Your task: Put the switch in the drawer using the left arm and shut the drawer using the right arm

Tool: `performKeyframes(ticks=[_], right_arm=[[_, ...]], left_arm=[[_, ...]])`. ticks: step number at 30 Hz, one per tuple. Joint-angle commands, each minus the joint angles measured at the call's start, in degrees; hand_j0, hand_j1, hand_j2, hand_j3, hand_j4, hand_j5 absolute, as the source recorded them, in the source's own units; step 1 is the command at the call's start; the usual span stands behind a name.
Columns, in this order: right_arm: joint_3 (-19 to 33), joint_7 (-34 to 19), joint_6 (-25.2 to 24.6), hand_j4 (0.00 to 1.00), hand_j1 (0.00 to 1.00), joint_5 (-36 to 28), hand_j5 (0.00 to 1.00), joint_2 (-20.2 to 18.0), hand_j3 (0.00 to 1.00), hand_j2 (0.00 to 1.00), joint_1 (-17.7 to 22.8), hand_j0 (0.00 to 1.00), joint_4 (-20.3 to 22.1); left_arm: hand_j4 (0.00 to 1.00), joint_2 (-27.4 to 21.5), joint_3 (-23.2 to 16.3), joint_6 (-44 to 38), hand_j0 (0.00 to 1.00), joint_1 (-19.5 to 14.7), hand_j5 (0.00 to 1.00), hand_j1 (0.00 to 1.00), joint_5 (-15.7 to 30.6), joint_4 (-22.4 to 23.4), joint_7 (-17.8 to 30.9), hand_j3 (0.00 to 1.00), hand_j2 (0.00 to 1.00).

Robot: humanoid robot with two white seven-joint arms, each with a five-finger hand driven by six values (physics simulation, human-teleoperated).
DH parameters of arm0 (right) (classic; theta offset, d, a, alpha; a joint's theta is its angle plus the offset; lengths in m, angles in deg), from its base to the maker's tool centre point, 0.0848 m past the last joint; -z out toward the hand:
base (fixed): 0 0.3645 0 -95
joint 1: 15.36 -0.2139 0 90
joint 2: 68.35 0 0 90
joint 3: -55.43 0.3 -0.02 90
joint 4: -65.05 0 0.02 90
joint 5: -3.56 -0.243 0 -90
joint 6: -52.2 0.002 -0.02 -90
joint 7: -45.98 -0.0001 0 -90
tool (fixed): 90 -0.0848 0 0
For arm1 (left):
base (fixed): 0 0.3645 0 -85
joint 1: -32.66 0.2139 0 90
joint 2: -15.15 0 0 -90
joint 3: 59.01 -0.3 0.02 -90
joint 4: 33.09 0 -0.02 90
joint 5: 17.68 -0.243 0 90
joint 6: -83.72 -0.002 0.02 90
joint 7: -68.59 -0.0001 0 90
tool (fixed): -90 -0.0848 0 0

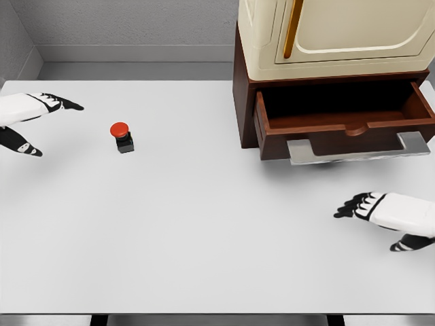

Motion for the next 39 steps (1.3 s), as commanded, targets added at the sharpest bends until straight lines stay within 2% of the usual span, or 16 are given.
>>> performKeyframes(ticks=[1,5,7,9,11,13,16,18,19,21,26,30,32,37,38,39], right_arm=[[-0.63,0.02,-0.14,1.00,1.00,-0.34,1.00,-0.16,1.00,1.00,0.00,1.00,0.04],[-0.10,0.02,-0.14,1.00,1.00,-2.98,1.00,-0.33,1.00,1.00,0.00,1.00,0.04],[1.92,0.02,-0.14,1.00,1.00,-2.98,1.00,-0.68,1.00,1.00,0.09,1.00,-0.05],[4.47,0.02,-0.14,1.00,1.00,-2.98,1.00,-0.68,1.00,1.00,0.26,1.00,-0.05],[6.40,0.02,-0.14,1.00,1.00,-2.98,1.00,-0.68,1.00,1.00,0.70,1.00,-0.05],[6.58,0.02,-0.14,1.00,1.00,-2.98,1.00,-0.60,1.00,1.00,0.97,1.00,-0.05],[6.58,0.02,-0.14,1.00,1.00,-3.06,1.00,-0.51,1.00,1.00,2.55,1.00,-0.05],[7.37,0.02,-0.14,1.00,1.00,-3.06,1.00,-0.24,1.00,1.00,2.99,1.00,-0.14],[7.46,0.02,-0.14,1.00,1.00,-2.98,1.00,-0.24,1.00,1.00,3.95,1.00,-0.23],[7.46,0.02,-0.14,1.00,1.00,-2.71,1.00,-0.24,1.00,1.00,5.54,1.00,-0.23],[8.42,0.02,-0.14,1.00,1.00,-2.71,1.00,-0.24,1.00,1.00,6.06,1.00,-0.40],[12.37,0.02,-0.14,1.00,1.00,-2.71,1.00,0.81,1.00,1.00,7.38,1.00,-0.31],[17.03,0.12,-0.14,1.00,1.00,-2.71,1.00,1.51,1.00,1.00,9.93,1.00,-0.23],[17.92,6.10,-0.14,1.00,1.00,-2.71,1.00,2.74,1.00,1.00,12.13,1.00,-0.23],[17.92,10.05,-0.14,1.00,1.00,-2.62,1.00,2.74,1.00,1.00,12.22,1.00,-0.23],[17.92,11.20,-0.14,1.00,1.00,-2.62,1.00,2.74,1.00,1.00,12.22,1.00,-0.31]], left_arm=[[1.00,-0.05,0.03,-0.16,1.00,0.00,1.00,1.00,0.36,0.05,-0.02,1.00,1.00],[1.00,0.30,0.03,-0.16,1.00,-0.26,1.00,1.00,0.27,0.31,-0.02,1.00,1.00],[1.00,4.86,-4.44,-0.16,1.00,-5.79,1.00,1.00,-1.13,5.93,-0.02,1.00,1.00],[1.00,7.50,-6.65,-0.16,1.00,-9.49,1.00,1.00,-6.49,6.73,-0.02,1.00,1.00],[1.00,9.44,-7.53,-0.16,1.00,-10.55,1.00,1.00,-9.48,6.73,-0.02,1.00,1.00],[1.00,11.81,-8.67,-0.16,1.00,-11.07,1.00,1.00,-9.39,10.24,-0.02,1.00,1.00],[1.00,12.78,-10.08,-0.16,1.00,-11.95,1.00,1.00,-9.22,11.38,-0.02,1.00,1.00],[1.00,14.09,-10.08,-0.16,1.00,-13.62,1.00,1.00,-9.48,16.92,-0.02,1.00,1.00],[1.00,14.98,-10.16,-0.16,1.00,-13.80,1.00,1.00,-9.66,17.71,-0.02,1.00,1.00],[1.00,15.85,-10.52,-0.16,1.00,-15.11,1.00,1.00,-9.84,17.71,-0.02,1.00,1.00],[1.00,18.49,-10.95,-0.16,1.00,-15.29,1.00,1.00,-9.92,17.45,-0.02,1.00,1.00],[1.00,18.67,-11.57,-0.16,1.00,-15.29,1.00,1.00,-10.01,16.84,-0.02,1.00,1.00],[1.00,18.67,-12.54,-0.16,1.00,-15.21,1.00,1.00,-10.01,15.25,-0.02,1.00,1.00],[1.00,18.76,-14.29,-0.16,1.00,-15.21,1.00,1.00,-10.01,14.46,-0.02,1.00,1.00],[0.99,18.84,-14.38,-0.16,0.99,-15.21,0.99,0.99,-10.01,14.46,-0.02,0.99,0.99],[0.99,19.20,-14.47,-0.16,0.99,-15.21,0.99,0.99,-10.01,14.55,-0.02,0.99,0.99]])
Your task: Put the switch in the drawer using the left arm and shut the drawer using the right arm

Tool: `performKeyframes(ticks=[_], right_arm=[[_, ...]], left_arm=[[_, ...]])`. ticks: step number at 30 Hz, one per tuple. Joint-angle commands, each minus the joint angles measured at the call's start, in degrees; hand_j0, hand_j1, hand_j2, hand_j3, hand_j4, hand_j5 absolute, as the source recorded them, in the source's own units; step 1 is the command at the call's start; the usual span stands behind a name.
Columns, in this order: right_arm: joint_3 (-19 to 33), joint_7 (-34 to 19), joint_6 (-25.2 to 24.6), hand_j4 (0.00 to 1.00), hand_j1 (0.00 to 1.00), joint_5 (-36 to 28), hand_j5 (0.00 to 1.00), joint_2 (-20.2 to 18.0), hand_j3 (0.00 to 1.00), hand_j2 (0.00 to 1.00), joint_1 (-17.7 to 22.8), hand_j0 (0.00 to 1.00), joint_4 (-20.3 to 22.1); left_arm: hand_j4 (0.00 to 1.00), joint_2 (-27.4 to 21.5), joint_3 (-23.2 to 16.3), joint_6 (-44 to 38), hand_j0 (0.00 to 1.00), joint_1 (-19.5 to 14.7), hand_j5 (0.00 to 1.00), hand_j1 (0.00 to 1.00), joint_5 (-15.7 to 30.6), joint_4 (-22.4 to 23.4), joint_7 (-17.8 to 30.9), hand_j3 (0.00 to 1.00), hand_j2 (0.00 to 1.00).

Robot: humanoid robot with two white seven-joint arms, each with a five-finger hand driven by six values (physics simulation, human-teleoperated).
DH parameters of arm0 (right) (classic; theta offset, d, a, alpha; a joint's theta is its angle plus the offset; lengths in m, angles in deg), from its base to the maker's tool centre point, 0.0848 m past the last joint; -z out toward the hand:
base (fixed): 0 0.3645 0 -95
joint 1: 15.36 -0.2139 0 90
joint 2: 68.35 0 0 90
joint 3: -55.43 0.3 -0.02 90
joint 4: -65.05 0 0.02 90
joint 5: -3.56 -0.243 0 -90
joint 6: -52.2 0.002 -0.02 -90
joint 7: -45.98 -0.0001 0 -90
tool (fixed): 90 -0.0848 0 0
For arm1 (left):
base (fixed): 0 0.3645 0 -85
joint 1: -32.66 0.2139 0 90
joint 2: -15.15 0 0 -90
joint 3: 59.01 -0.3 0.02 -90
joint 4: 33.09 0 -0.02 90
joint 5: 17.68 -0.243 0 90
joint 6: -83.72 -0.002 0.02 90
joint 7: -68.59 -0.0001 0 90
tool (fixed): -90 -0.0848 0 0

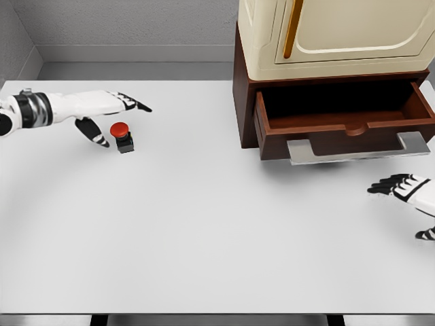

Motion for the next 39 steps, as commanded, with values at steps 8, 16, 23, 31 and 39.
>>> performKeyframes(ticks=[8,16,23,31,39], right_arm=[[0.41,4.40,-0.14,1.00,1.00,-0.68,1.00,0.17,1.00,1.00,1.76,1.00,-1.75],[2.34,-0.70,-0.14,0.75,0.75,0.73,0.75,3.95,0.75,0.75,2.02,0.75,-0.52],[8.14,-2.63,-0.14,0.54,0.54,0.73,0.54,7.99,0.54,0.54,2.02,0.54,-0.26],[11.13,-7.57,-0.14,0.56,0.56,0.73,0.56,16.08,0.56,0.56,2.46,0.56,0.18],[11.57,-7.57,-0.14,0.56,0.56,0.73,0.56,19.16,0.56,0.56,1.58,0.56,0.27]], left_arm=[[0.92,0.25,-1.48,-0.15,0.92,0.00,0.92,0.92,0.01,0.39,-0.02,0.92,0.92],[0.83,0.25,-1.48,-0.15,0.83,0.00,0.83,0.83,-0.96,0.57,-0.02,0.83,0.83],[0.80,0.34,-1.92,-0.15,0.80,0.26,0.80,0.80,-1.84,1.09,-0.02,0.80,0.80],[0.65,0.42,-2.01,-0.15,0.65,0.26,0.65,0.65,-2.01,1.09,-0.02,0.65,0.65],[0.38,0.42,-2.45,-0.15,0.38,0.26,0.38,0.38,-2.10,0.74,-0.02,0.38,0.38]])
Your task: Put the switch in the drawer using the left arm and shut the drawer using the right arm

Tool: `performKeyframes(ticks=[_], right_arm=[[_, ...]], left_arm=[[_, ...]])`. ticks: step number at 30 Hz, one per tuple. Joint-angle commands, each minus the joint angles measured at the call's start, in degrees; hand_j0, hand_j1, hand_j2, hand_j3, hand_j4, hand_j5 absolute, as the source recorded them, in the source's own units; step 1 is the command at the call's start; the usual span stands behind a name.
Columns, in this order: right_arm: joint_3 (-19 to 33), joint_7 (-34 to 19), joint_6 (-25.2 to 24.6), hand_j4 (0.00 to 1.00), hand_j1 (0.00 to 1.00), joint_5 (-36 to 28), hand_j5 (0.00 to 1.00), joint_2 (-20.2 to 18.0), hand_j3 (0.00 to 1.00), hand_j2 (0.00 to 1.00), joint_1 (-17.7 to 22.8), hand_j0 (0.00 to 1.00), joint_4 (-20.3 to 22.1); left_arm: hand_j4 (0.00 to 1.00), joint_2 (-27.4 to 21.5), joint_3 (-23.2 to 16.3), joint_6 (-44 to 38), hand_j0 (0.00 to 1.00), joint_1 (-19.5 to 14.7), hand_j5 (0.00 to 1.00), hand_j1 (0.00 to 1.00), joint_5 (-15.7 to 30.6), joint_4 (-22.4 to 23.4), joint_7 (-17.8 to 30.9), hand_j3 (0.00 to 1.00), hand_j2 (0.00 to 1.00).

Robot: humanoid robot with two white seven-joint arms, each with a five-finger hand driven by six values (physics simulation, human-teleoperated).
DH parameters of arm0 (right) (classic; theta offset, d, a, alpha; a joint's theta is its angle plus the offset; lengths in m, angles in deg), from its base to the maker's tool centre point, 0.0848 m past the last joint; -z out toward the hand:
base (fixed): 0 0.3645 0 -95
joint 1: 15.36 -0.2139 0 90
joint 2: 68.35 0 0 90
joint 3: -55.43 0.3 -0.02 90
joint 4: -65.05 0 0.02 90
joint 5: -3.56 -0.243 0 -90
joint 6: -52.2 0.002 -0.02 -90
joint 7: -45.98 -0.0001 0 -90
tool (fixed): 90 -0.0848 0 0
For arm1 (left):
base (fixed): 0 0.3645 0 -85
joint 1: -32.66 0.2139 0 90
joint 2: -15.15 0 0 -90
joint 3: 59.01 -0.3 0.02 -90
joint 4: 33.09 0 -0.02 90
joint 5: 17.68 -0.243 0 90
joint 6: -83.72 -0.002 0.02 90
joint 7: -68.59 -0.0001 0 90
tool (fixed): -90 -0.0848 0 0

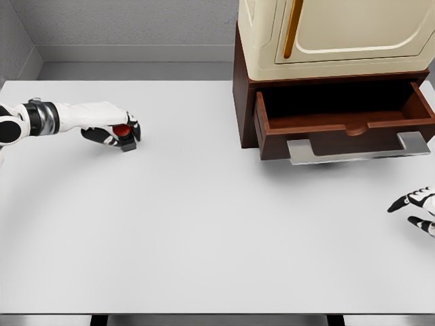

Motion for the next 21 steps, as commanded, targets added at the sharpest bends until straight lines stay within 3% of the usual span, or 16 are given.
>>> performKeyframes(ticks=[1,10,16,21], right_arm=[[0.07,-0.05,-0.15,0.56,0.56,-0.31,0.56,1.43,0.56,0.56,-0.09,0.56,0.03],[-0.72,-0.05,-0.15,0.56,0.56,-0.40,0.56,1.17,0.56,0.56,-3.69,0.56,0.03],[-0.10,-0.05,-0.15,0.57,0.57,-0.40,0.57,1.08,0.57,0.57,-3.96,0.57,0.12],[2.88,-0.05,-0.15,0.58,0.58,-0.66,0.58,0.46,0.58,0.58,-3.96,0.58,0.12]], left_arm=[[0.35,-0.01,-0.11,-0.05,0.35,0.00,0.35,0.35,0.14,-0.22,0.01,0.35,0.35],[0.35,-0.81,-0.11,-0.05,0.35,-1.67,0.35,0.35,0.31,-1.19,0.01,0.35,0.35],[0.35,-1.16,0.07,-0.05,0.35,-2.02,0.35,0.35,0.57,-11.12,0.01,0.35,0.35],[0.35,-1.16,0.16,-0.05,0.35,-2.90,0.35,0.35,2.68,-12.44,0.01,0.35,0.35]])
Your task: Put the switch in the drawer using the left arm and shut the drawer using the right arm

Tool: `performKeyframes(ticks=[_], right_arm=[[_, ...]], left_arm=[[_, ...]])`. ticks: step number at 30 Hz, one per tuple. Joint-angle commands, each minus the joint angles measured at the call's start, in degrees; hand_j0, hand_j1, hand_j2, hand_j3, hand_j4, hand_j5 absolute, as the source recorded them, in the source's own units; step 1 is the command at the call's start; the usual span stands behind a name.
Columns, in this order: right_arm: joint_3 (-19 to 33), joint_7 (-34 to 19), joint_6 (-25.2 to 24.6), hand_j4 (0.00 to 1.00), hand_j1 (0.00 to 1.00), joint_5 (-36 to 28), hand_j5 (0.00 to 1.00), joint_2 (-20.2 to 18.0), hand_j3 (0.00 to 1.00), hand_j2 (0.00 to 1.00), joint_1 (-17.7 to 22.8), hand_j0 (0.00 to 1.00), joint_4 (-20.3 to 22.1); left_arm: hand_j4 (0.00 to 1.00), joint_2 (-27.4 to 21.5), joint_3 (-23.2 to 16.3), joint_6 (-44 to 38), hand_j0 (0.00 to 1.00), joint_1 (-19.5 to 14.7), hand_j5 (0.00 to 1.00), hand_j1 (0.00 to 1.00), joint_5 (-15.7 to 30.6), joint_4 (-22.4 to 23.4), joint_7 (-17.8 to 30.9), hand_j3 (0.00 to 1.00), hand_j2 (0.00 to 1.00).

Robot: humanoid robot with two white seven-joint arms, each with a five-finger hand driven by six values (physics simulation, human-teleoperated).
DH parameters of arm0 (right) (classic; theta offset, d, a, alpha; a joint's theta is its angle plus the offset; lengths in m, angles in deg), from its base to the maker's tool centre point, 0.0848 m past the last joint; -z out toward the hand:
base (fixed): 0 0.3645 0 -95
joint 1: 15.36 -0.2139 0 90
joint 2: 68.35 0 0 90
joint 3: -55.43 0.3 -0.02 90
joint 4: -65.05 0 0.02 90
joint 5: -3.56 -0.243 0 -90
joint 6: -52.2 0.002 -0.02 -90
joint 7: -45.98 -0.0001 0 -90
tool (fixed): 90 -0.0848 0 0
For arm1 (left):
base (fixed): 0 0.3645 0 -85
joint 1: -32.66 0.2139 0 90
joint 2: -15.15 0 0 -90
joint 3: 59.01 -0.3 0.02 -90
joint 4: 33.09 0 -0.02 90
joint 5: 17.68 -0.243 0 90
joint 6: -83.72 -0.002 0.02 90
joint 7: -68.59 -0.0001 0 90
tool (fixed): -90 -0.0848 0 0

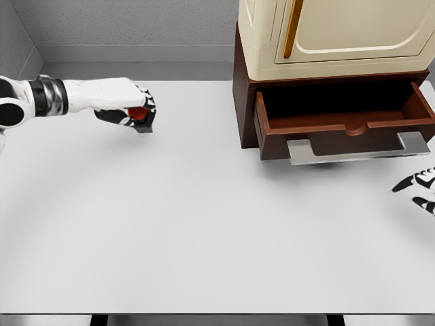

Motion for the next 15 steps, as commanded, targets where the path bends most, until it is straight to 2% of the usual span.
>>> performKeyframes(ticks=[1,4,9,15], right_arm=[[1.43,0.02,-0.17,0.59,0.59,-0.64,0.59,-0.32,0.59,0.59,0.00,0.59,0.03],[1.96,0.02,-0.17,0.60,0.60,-0.99,0.60,-0.50,0.60,0.60,0.00,0.60,0.03],[1.87,0.02,-0.17,0.60,0.60,-1.17,0.60,-0.59,0.60,0.60,-0.09,0.60,0.03],[1.87,0.02,-0.17,0.60,0.60,-3.10,0.60,-2.61,0.60,0.60,-0.09,0.60,0.03]], left_arm=[[0.35,0.01,0.13,-0.22,0.35,-0.09,0.35,0.35,2.29,-0.88,-0.02,0.35,0.35],[0.35,0.10,0.13,-0.22,0.35,-0.88,0.35,0.35,5.19,-0.97,-0.02,0.35,0.35],[0.35,0.62,0.22,-0.22,0.35,-1.41,0.35,0.35,6.95,-3.26,-0.02,0.35,0.35],[0.35,2.03,0.40,-0.22,0.35,-1.58,0.35,0.35,8.09,-4.93,-0.02,0.35,0.35]])
